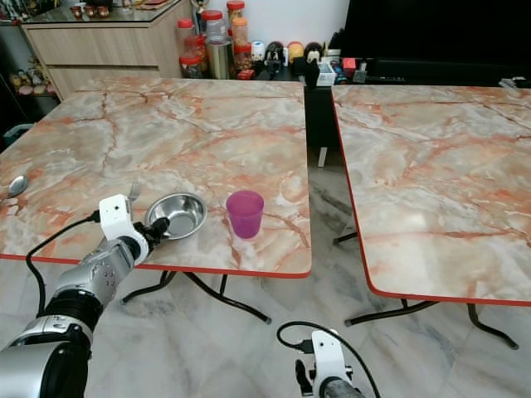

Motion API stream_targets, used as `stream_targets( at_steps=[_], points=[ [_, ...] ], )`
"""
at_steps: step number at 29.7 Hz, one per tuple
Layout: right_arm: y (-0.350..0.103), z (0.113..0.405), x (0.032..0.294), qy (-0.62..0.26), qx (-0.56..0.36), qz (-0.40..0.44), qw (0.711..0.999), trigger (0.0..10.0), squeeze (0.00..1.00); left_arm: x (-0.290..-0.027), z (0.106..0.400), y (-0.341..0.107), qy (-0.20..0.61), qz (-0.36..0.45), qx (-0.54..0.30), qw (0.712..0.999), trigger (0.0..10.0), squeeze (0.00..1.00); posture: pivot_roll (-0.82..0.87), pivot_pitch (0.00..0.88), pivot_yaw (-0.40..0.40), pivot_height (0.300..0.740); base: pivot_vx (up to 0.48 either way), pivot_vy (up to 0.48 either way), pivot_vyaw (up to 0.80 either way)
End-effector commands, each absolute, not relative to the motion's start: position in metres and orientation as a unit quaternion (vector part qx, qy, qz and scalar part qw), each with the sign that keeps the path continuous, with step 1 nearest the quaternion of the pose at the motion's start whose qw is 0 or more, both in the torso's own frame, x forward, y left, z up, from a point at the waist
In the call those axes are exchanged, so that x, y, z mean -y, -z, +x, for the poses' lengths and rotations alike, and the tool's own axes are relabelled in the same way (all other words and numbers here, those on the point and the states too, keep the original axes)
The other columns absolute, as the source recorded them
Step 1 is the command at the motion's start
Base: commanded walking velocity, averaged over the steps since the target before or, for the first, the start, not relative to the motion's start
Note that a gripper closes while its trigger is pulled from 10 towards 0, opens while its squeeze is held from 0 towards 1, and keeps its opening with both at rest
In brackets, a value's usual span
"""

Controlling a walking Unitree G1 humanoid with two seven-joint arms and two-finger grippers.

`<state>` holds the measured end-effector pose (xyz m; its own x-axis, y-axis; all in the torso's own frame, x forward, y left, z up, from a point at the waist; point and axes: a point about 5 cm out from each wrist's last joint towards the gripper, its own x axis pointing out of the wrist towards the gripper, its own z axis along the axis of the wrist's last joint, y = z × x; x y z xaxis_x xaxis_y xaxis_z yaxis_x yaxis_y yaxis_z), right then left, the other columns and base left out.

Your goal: Setting the table

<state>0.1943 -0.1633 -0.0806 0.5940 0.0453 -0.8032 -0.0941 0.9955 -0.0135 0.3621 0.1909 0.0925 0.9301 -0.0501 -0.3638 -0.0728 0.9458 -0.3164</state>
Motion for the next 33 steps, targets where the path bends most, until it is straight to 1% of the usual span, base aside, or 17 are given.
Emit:
stream_targets(
  at_steps=[1,10,19,27,28,29,33],
  points=[
    [0.081,0.195,0.162,-0.038,-0.45,-0.026,0.892,10.0,0.0,-0.192,0.363,-0.093,-0.004,-0.165,-0.195,0.967,0.0,0.0,0.01,0.0,0.018,0.74,0.0,0.0,0.0],
    [0.081,0.195,0.162,-0.039,-0.451,-0.026,0.891,10.0,0.0,-0.192,0.363,-0.093,-0.005,-0.164,-0.196,0.967,0.0,0.0,0.01,0.0,0.019,0.74,0.0,0.0,0.0],
    [0.081,0.194,0.162,-0.04,-0.451,-0.028,0.891,10.0,0.0,-0.197,0.364,-0.098,-0.022,-0.168,-0.169,0.971,0.0,0.0,0.02,0.0,0.016,0.74,0.0,0.0,0.0],
    [0.081,0.194,0.164,-0.038,-0.451,-0.028,0.891,10.0,0.0,-0.201,0.364,-0.105,-0.042,-0.187,-0.12,0.974,0.0,0.0,0.01,0.0,0.009,0.74,0.0,0.0,0.0],
    [0.081,0.194,0.164,-0.038,-0.451,-0.028,0.891,10.0,0.0,-0.203,0.364,-0.108,-0.051,-0.189,-0.103,0.975,0.0,0.0,0.01,0.0,0.007,0.74,0.0,0.0,0.0],
    [0.081,0.193,0.166,-0.037,-0.451,-0.029,0.891,10.0,0.0,-0.206,0.365,-0.116,-0.061,-0.2,-0.061,0.976,0.0,0.0,0.0,0.0,0.002,0.74,0.0,0.0,0.0],
    [0.081,0.193,0.167,-0.037,-0.451,-0.03,0.891,10.0,0.0,-0.208,0.366,-0.124,-0.059,-0.209,-0.029,0.976,0.0,0.0,0.01,0.0,-0.002,0.74,0.0,0.0,0.0]
  ],
)
